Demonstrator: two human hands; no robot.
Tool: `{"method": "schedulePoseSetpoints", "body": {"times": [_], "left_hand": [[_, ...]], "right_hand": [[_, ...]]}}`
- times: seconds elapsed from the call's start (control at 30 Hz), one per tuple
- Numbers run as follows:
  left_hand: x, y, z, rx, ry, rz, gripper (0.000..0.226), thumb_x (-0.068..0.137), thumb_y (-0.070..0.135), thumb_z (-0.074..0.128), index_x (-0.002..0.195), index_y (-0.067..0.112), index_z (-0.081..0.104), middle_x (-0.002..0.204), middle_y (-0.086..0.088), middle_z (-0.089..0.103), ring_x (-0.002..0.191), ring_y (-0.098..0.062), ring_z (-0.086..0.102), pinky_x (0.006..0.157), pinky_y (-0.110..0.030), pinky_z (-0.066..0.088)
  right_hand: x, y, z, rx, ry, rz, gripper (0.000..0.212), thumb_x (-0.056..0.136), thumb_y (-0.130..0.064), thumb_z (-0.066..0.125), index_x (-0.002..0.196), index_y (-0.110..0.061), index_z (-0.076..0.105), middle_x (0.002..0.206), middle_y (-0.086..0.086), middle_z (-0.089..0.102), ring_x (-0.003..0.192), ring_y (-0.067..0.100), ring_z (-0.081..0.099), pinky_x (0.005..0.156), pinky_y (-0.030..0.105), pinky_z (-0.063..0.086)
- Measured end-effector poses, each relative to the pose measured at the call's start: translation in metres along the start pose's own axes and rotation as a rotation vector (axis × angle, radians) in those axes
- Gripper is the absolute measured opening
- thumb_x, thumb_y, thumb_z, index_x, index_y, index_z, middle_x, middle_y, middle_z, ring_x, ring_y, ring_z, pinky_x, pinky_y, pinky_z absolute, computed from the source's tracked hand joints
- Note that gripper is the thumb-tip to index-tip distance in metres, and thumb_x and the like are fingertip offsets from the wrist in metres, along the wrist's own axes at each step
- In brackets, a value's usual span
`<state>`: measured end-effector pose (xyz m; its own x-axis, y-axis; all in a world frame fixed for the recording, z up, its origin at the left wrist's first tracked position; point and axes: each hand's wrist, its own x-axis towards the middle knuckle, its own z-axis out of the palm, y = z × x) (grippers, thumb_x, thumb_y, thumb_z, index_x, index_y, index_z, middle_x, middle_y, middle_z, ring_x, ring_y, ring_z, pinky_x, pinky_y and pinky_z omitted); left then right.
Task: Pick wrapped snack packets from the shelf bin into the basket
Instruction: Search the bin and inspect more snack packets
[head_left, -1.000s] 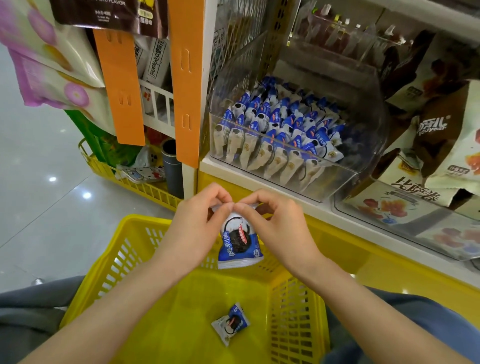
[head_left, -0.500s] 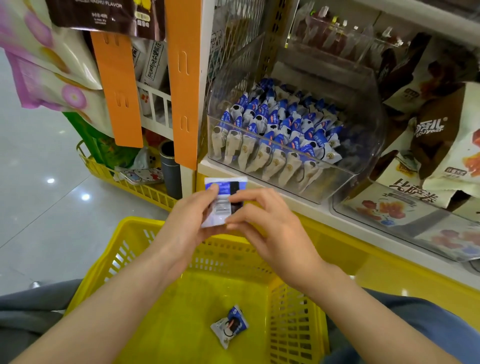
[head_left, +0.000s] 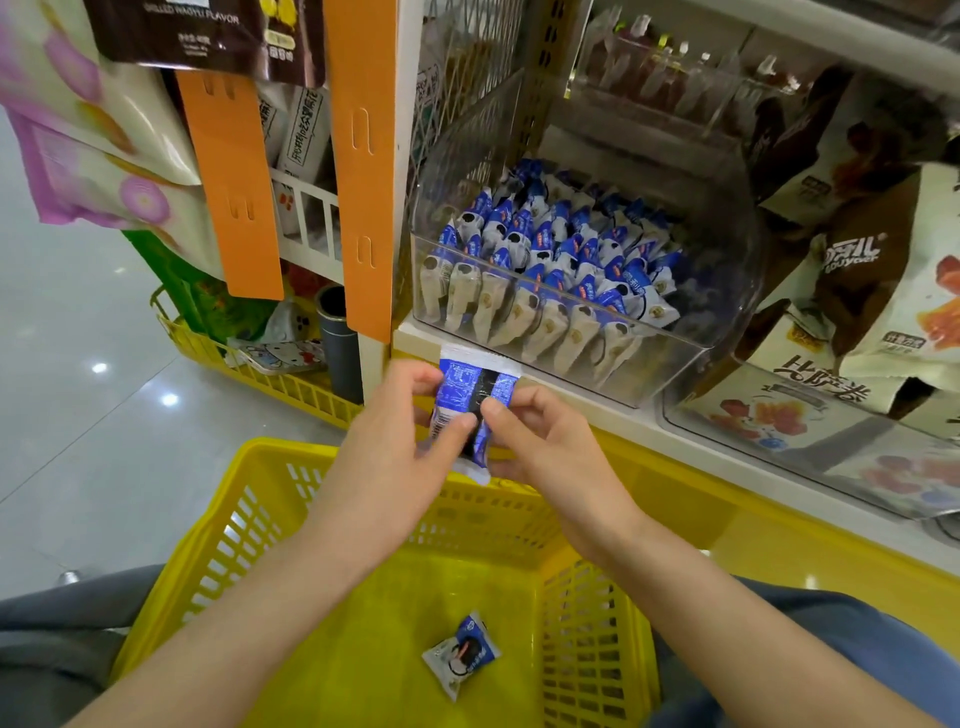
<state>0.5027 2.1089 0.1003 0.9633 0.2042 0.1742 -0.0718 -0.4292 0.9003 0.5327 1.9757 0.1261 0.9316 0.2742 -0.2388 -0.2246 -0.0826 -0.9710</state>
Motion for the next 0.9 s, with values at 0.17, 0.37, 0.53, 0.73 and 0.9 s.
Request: {"method": "schedulePoseSetpoints", "body": {"times": [0.17, 0.37, 0.53, 0.73, 0.9], "left_hand": [[-0.007, -0.005, 0.001, 0.223, -0.057, 0.043, 0.049, 0.076, 0.046, 0.063, 0.12, 0.037, 0.042, 0.099, 0.028, 0.05, 0.087, 0.005, 0.053, 0.071, -0.019, 0.049], [-0.006, -0.007, 0.0, 0.181, -0.116, 0.094, 0.035, 0.091, 0.03, 0.044, 0.127, 0.03, 0.045, 0.11, 0.007, 0.063, 0.09, -0.006, 0.06, 0.078, -0.03, 0.052], [-0.008, -0.007, -0.001, 0.23, -0.056, 0.149, 0.03, 0.089, 0.034, 0.034, 0.116, 0.029, 0.047, 0.094, 0.005, 0.066, 0.073, -0.009, 0.058, 0.062, -0.03, 0.048], [-0.005, -0.011, 0.001, 0.159, -0.017, 0.11, 0.014, 0.097, 0.019, 0.039, 0.097, 0.032, 0.045, 0.071, 0.01, 0.06, 0.064, -0.001, 0.056, 0.05, -0.015, 0.041], [0.015, 0.001, 0.003, -0.579, 0.054, -0.415, 0.032, 0.097, 0.005, 0.031, 0.084, 0.025, 0.053, 0.075, -0.003, 0.063, 0.06, -0.008, 0.062, 0.05, -0.024, 0.053]], "right_hand": [[0.002, 0.003, 0.0, 0.007, 0.001, -0.028, 0.008, 0.091, -0.011, 0.053, 0.088, -0.006, 0.049, 0.094, 0.016, 0.065, 0.07, 0.013, 0.065, 0.059, 0.024, 0.057], [0.005, 0.009, -0.002, -0.121, 0.027, -0.168, 0.016, 0.088, -0.009, 0.059, 0.079, -0.016, 0.048, 0.085, 0.011, 0.066, 0.072, 0.018, 0.066, 0.057, 0.026, 0.057], [0.001, 0.017, 0.0, -0.391, 0.05, -0.351, 0.024, 0.087, -0.021, 0.062, 0.079, -0.034, 0.044, 0.092, 0.002, 0.066, 0.082, 0.014, 0.064, 0.064, 0.031, 0.058], [0.002, 0.019, -0.002, -0.535, 0.036, -0.438, 0.014, 0.086, -0.027, 0.063, 0.091, -0.026, 0.05, 0.1, -0.007, 0.062, 0.089, 0.002, 0.059, 0.071, 0.026, 0.054], [0.004, 0.009, -0.003, -0.434, -0.101, -0.412, 0.033, 0.084, -0.017, 0.066, 0.111, -0.031, 0.054, 0.117, -0.005, 0.056, 0.102, 0.0, 0.055, 0.084, 0.017, 0.049]]}}
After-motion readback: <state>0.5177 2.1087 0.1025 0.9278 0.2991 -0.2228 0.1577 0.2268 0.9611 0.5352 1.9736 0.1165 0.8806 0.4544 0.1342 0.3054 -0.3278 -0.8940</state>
